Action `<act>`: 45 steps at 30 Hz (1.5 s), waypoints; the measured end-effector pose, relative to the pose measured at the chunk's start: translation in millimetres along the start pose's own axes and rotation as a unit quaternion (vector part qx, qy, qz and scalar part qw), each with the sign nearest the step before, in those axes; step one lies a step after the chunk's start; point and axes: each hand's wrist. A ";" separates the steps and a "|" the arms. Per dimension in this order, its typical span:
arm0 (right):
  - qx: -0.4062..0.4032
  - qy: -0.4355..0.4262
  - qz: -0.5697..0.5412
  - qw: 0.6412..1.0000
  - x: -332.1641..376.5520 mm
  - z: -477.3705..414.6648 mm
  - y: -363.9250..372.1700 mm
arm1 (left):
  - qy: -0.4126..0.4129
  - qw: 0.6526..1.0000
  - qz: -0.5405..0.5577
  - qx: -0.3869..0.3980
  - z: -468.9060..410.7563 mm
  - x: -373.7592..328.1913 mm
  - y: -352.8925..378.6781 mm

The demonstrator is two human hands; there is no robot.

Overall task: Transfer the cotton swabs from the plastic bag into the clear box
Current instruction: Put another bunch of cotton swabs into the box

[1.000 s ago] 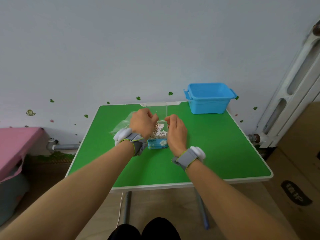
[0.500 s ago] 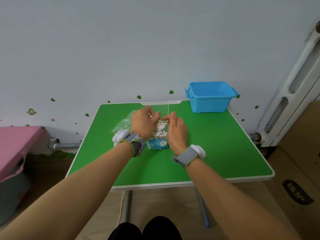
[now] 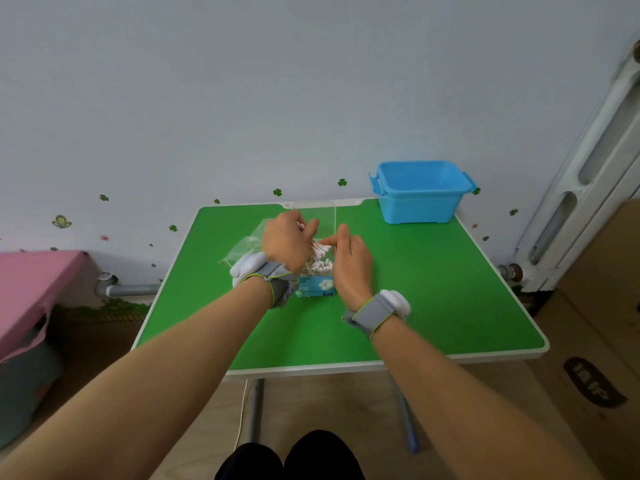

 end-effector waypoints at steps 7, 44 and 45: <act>-0.019 0.002 0.000 1.000 -0.7 0.8 1.0 | -0.001 0.982 -0.187 0.030 -2.2 -13.4 2.8; 0.021 -0.025 0.072 0.997 5.9 2.8 2.0 | 0.078 0.958 -0.273 0.046 -2.1 -16.3 -2.2; 0.020 -0.027 0.069 0.997 5.7 2.9 2.0 | 0.094 0.949 -0.296 0.042 0.2 -16.2 -3.4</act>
Point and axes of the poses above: each hand's wrist, its own z-axis away from the middle knuckle, its own y-axis out of the palm, x = y × z, and after that the axes turned 8 degrees about -y, right-handed
